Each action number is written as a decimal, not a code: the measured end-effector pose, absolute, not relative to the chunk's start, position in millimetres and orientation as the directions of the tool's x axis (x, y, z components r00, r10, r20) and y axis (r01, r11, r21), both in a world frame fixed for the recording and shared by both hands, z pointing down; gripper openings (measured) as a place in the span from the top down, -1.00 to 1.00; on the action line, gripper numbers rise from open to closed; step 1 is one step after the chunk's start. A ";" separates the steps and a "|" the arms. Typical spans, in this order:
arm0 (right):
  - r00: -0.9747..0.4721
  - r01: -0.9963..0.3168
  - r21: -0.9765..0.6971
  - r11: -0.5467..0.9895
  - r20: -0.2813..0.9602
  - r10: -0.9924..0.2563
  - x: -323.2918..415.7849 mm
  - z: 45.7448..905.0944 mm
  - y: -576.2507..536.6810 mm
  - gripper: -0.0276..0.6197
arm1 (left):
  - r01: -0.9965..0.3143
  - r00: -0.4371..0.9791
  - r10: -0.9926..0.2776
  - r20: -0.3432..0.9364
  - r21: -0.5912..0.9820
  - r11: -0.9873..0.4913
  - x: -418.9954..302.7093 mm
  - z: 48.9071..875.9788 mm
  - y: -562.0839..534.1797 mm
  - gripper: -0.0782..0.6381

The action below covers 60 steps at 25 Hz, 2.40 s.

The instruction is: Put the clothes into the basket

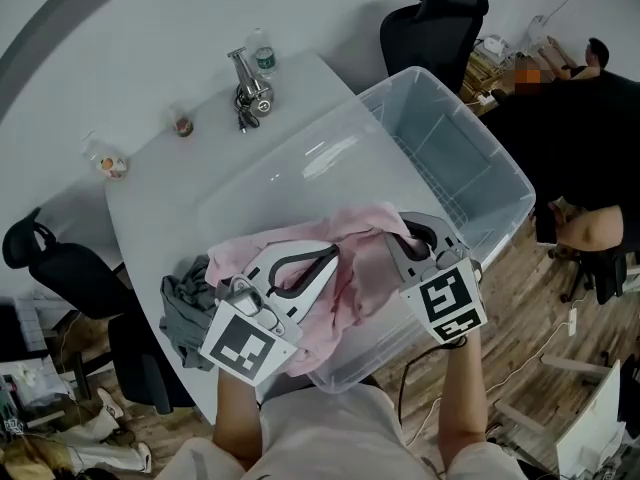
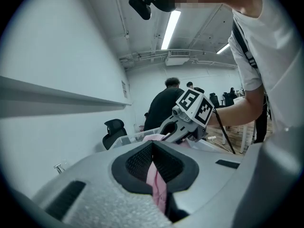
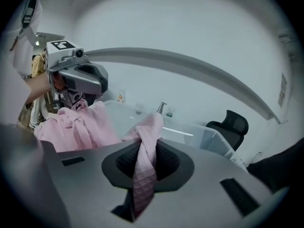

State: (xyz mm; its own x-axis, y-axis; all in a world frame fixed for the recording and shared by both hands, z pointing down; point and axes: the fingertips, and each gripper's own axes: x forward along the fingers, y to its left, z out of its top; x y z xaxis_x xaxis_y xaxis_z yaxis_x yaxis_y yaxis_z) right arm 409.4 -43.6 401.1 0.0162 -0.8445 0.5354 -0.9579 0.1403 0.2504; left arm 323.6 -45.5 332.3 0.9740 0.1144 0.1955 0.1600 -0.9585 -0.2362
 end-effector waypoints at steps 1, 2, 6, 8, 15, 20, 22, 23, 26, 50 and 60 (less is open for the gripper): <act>0.008 -0.957 0.246 0.154 0.552 -0.834 406.1 409.1 -43.4 0.82 | 0.161 0.972 0.115 0.203 -0.229 -0.960 323.1 336.4 -45.8 0.77; 0.004 -0.954 0.249 0.168 0.571 -0.821 404.0 416.6 -43.1 0.81 | 0.164 0.971 0.116 0.211 -0.223 -0.961 322.7 340.4 -46.0 0.77; 0.008 -0.931 0.280 0.232 0.654 -0.757 399.8 443.4 -38.7 0.81 | 0.170 0.964 0.121 0.235 -0.201 -0.965 321.4 353.2 -46.7 0.77; 0.000 -0.933 0.268 0.242 0.670 -0.742 397.8 452.8 -35.9 0.80 | 0.172 0.963 0.123 0.240 -0.194 -0.966 322.0 356.6 -46.9 0.77; -0.019 -0.912 0.262 0.315 0.740 -0.672 391.8 475.1 -24.8 0.60 | 0.184 0.957 0.134 0.256 -0.181 -0.966 325.8 364.2 -47.1 0.77; -0.021 -0.896 0.284 0.340 0.740 -0.672 389.8 472.6 -22.7 0.41 | 0.198 0.952 0.147 0.270 -0.172 -0.965 327.7 369.3 -43.1 0.77; -0.022 -0.893 0.292 0.343 0.732 -0.680 389.6 469.2 -20.9 0.29 | 0.202 0.950 0.151 0.273 -0.170 -0.964 327.8 370.9 -41.1 0.77; -0.023 -0.893 0.295 0.340 0.725 -0.688 389.1 466.6 -20.0 0.24 | 0.203 0.950 0.152 0.273 -0.169 -0.964 327.5 371.6 -40.1 0.77; -0.029 -0.901 0.300 0.314 0.681 -0.732 385.3 453.2 -18.9 0.20 | 0.209 0.949 0.159 0.271 -0.169 -0.963 327.0 371.4 -37.0 0.77; -0.213 -0.975 0.043 0.216 0.070 -0.975 319.8 323.6 4.6 0.90 | 0.231 0.973 0.231 0.030 -0.002 -0.973 300.6 326.4 -21.5 0.77; -0.226 -0.970 0.086 0.228 0.025 -0.974 276.1 309.0 5.8 0.90 | 0.214 0.977 0.215 -0.014 -0.035 -0.976 256.8 311.6 -15.8 0.77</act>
State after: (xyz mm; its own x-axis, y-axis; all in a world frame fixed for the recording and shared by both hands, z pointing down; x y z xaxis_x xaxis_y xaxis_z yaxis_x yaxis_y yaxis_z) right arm 276.1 5.8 309.0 -0.2262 -0.9737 0.0251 -0.9700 0.2276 0.0858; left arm 256.8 -15.8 311.6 0.9766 0.2148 -0.0141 0.2142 -0.9762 -0.0348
